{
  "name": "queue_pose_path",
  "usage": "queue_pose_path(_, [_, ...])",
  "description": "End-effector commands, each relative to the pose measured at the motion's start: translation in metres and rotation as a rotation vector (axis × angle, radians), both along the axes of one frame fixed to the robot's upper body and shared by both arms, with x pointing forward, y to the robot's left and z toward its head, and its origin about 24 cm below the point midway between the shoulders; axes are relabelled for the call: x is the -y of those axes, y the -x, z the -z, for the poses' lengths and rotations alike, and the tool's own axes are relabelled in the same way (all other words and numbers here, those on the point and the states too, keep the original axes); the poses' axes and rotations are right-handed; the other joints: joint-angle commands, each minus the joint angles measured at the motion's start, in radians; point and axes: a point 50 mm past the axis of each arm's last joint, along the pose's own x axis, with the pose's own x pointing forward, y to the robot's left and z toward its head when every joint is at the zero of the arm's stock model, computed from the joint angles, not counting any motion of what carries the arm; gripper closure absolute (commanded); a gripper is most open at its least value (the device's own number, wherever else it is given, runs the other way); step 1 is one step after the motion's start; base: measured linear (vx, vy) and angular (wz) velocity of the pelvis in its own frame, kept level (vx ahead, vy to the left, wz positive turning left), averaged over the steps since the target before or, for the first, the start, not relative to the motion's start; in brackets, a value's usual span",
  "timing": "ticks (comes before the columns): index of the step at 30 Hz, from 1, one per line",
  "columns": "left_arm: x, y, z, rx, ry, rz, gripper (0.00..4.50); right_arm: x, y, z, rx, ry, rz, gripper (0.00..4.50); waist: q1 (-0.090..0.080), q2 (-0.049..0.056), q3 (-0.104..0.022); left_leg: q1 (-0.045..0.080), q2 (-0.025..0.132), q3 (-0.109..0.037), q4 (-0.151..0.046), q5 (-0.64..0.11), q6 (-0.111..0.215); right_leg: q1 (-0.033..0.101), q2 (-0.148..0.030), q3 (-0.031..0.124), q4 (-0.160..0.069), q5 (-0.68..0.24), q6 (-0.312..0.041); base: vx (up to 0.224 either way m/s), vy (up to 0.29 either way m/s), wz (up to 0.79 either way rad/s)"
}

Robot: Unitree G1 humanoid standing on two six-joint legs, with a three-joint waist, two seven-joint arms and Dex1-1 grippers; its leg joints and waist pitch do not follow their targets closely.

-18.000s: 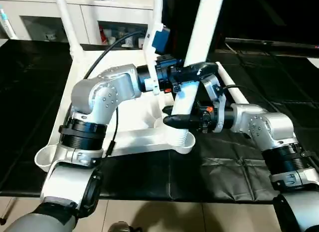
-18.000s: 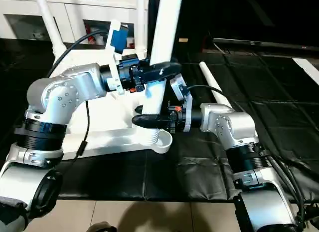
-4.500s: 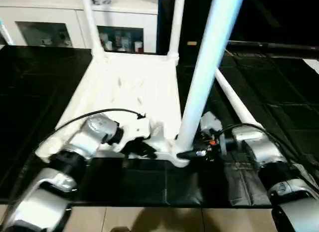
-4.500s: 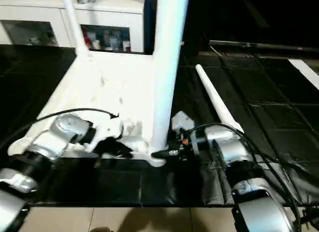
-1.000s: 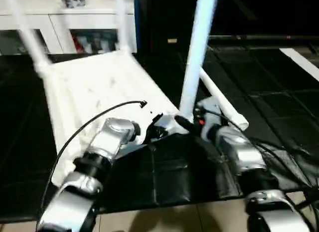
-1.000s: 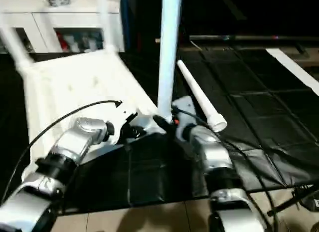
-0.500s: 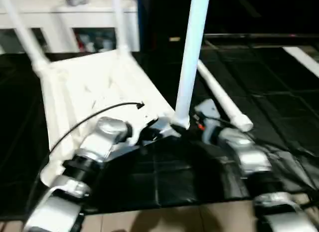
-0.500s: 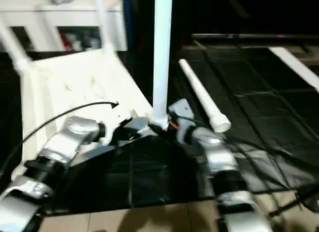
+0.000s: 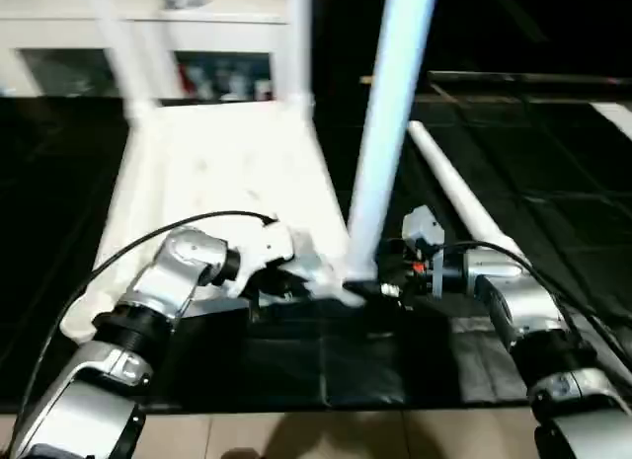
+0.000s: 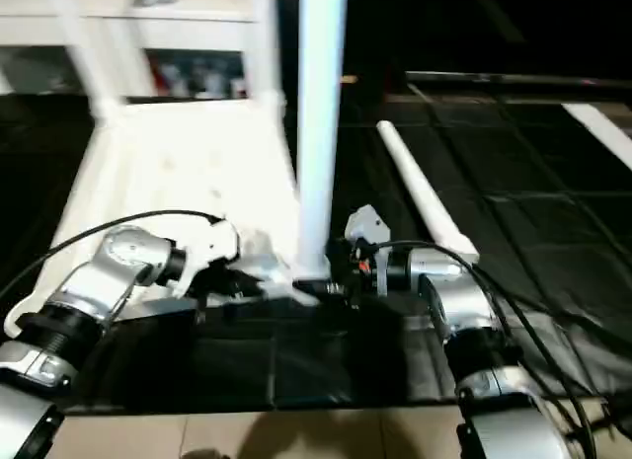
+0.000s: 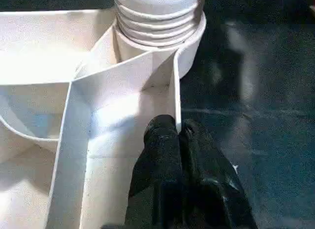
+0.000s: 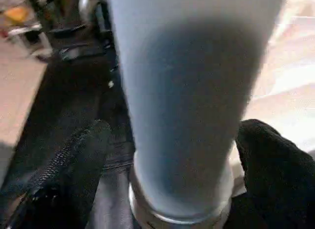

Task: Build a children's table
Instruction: Rotate leg to tighten

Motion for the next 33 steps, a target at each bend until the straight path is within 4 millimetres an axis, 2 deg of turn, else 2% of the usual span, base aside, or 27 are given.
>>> queue_pose_path(1, [0.011,0.006,0.001,-0.029,-0.039,0.139,4.50,0.000,0.001,-0.001,-0.004,0.040,-0.061,0.27,-0.008,0.002,-0.073,0.006,0.030,0.001,-0.056,-0.172,0.065,0.059,-0.070,0.053,-0.056,-0.178,-0.220,0.000,0.000,0.00])
queue_pose_path(2, [0.010,0.006,0.001,-0.033,-0.042,0.157,4.50,0.000,0.001,0.000,-0.012,0.053,-0.084,0.42,-0.007,-0.001,-0.072,0.004,0.029,0.001,-0.057,-0.170,0.065,0.059,-0.070,0.052,-0.057,-0.188,-0.216,0.000,0.000,0.00])
queue_pose_path(11, [0.007,0.004,-0.001,-0.032,-0.061,0.193,4.50,0.000,-0.002,-0.001,-0.031,0.056,-0.115,1.05,-0.002,-0.001,-0.071,0.004,0.030,-0.001,-0.057,-0.187,0.053,0.058,-0.073,0.053,-0.060,-0.237,-0.203,0.000,0.000,0.00])
queue_pose_path(12, [0.007,0.004,-0.001,-0.032,-0.062,0.195,4.50,0.000,-0.002,-0.001,-0.031,0.055,-0.116,1.28,-0.002,0.000,-0.072,0.005,0.031,-0.001,-0.057,-0.183,0.052,0.058,-0.073,0.053,-0.059,-0.235,-0.202,0.000,0.000,0.00])
queue_pose_path(16, [0.005,0.004,-0.001,-0.034,-0.065,0.200,4.50,0.000,-0.001,0.000,-0.039,0.050,-0.128,1.45,-0.002,0.000,-0.073,0.004,0.031,-0.001,-0.056,-0.178,0.055,0.059,-0.073,0.052,-0.058,-0.227,-0.204,0.000,0.000,0.00])
queue_pose_path(18, [0.005,0.004,-0.001,-0.035,-0.066,0.202,4.50,-0.001,-0.001,0.001,-0.045,0.047,-0.137,1.75,-0.002,-0.001,-0.073,0.004,0.030,-0.001,-0.056,-0.180,0.054,0.058,-0.072,0.052,-0.059,-0.235,-0.203,0.000,0.000,0.00])
queue_pose_path(23, [0.005,0.003,0.000,-0.038,-0.063,0.196,4.50,-0.002,0.001,0.003,-0.049,0.040,-0.145,1.89,-0.002,0.000,-0.073,0.004,0.030,-0.001,-0.055,-0.176,0.055,0.058,-0.071,0.052,-0.057,-0.220,-0.208,0.000,0.000,0.00])
queue_pose_path(29, [0.011,-0.003,0.000,-0.038,0.012,0.067,4.50,-0.006,0.004,0.009,-0.077,-0.004,-0.089,1.89,0.001,0.000,-0.070,0.006,0.030,-0.001,-0.057,-0.195,0.051,0.058,-0.073,0.051,-0.063,-0.263,-0.202,0.000,0.000,0.00])
queue_pose_path(30, [0.017,-0.011,-0.001,-0.021,0.082,-0.082,4.50,-0.013,0.004,0.015,-0.093,-0.040,0.015,1.89,0.001,0.001,-0.068,0.008,0.031,-0.001,-0.058,-0.209,0.046,0.055,-0.072,0.051,-0.067,-0.286,-0.194,0.000,0.000,0.00])
queue_pose_path(31, [0.017,-0.011,-0.001,-0.021,0.083,-0.085,4.50,-0.013,0.004,0.016,-0.093,-0.041,0.017,1.90,0.001,0.001,-0.068,0.008,0.031,-0.001,-0.058,-0.209,0.046,0.055,-0.072,0.051,-0.067,-0.286,-0.194,0.000,0.000,0.00])
queue_pose_path(33, [0.026,-0.019,-0.004,-0.018,0.150,-0.235,4.50,-0.023,0.002,0.023,-0.104,-0.054,0.154,1.90,-0.007,0.000,-0.065,0.007,0.030,-0.006,-0.063,-0.240,0.017,0.057,-0.076,0.050,-0.073,-0.374,-0.164,0.000,0.000,0.00])
